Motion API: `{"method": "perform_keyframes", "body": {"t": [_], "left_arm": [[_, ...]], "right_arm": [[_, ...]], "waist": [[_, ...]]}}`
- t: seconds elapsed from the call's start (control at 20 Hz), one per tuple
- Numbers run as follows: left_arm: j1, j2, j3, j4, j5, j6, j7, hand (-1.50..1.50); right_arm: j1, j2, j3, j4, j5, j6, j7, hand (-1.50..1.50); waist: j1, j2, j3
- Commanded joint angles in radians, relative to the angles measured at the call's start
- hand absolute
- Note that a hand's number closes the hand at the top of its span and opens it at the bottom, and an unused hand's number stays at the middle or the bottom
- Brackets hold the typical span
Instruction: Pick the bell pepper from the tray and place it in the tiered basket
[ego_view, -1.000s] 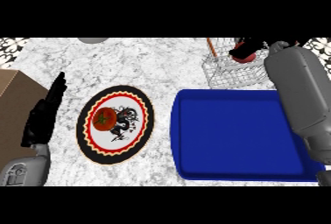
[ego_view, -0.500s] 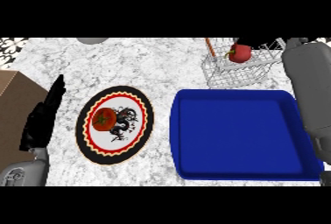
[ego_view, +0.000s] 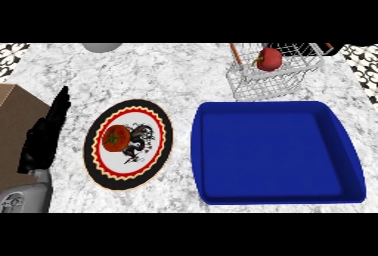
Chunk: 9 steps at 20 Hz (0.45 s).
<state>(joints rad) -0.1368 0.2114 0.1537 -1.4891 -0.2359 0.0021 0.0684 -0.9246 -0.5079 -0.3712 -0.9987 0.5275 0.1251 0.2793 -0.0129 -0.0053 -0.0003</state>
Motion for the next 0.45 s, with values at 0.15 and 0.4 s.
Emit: {"method": "perform_keyframes", "body": {"t": [0.15,0.4], "left_arm": [[0.033,-0.038,-0.02,-0.002,-0.013,0.023,-0.017,0.0],[0.01,-0.018,-0.016,-0.001,-0.022,0.015,-0.003,0.0]], "right_arm": [[0.232,-0.165,-0.153,-0.107,-0.182,0.217,-0.08,-1.5],[0.273,-0.273,-0.278,-0.071,-0.313,0.327,-0.128,-1.5]], "waist": [[-0.011,-0.001,0.001],[0.003,0.002,0.0]]}}
